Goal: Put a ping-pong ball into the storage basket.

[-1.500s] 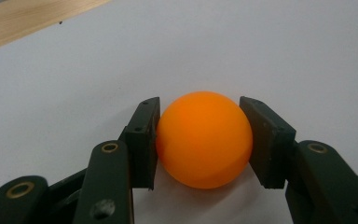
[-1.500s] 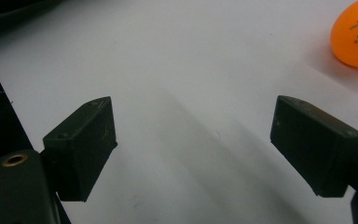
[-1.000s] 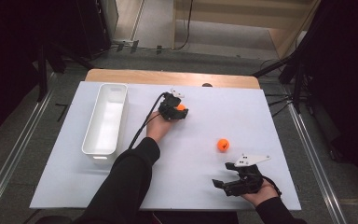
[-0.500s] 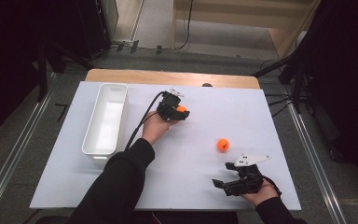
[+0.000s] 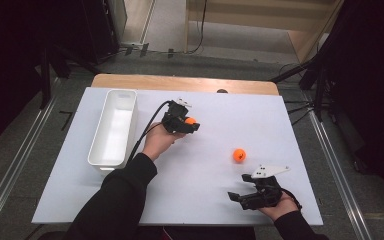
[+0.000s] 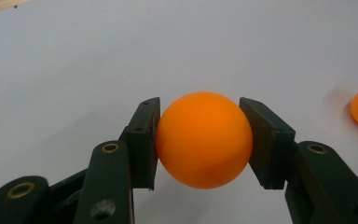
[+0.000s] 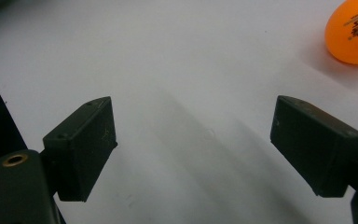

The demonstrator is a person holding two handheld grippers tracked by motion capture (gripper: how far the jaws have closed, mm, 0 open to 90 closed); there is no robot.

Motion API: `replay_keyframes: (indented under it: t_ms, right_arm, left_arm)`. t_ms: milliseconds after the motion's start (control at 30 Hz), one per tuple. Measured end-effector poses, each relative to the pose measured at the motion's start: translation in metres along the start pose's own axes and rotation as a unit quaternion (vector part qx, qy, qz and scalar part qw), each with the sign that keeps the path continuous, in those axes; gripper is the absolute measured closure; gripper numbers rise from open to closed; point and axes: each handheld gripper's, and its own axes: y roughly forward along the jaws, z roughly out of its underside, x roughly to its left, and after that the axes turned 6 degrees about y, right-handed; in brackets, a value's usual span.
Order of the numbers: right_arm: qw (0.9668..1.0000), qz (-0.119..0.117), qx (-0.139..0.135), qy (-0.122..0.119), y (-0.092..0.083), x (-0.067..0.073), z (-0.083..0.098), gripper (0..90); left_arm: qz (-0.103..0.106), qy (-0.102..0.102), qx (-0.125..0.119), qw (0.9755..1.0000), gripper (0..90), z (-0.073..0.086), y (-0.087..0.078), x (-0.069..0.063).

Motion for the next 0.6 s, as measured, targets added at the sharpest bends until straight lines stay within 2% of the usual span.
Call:
replay_keyframes:
  t_ms: [200,467,600]
  right_arm:
    - [1.0000,0.001,0.000,0.000,0.000,0.000,0.000,12.8]
    - [1.0000,0.002,0.001,0.002,0.000,0.000,0.000,12.8]
    - [1.0000,0.002,0.002,0.002,0.000,0.000,0.000,12.8]
  left_arm:
    - [0.011,-0.001,0.000,0.9999,51.2,0.003,-0.010,-0.004]
    - [0.026,0.024,0.003,0.9994,51.1,0.008,-0.028,-0.013]
    - [0.024,0.033,0.000,0.9992,51.1,0.012,-0.032,-0.016]
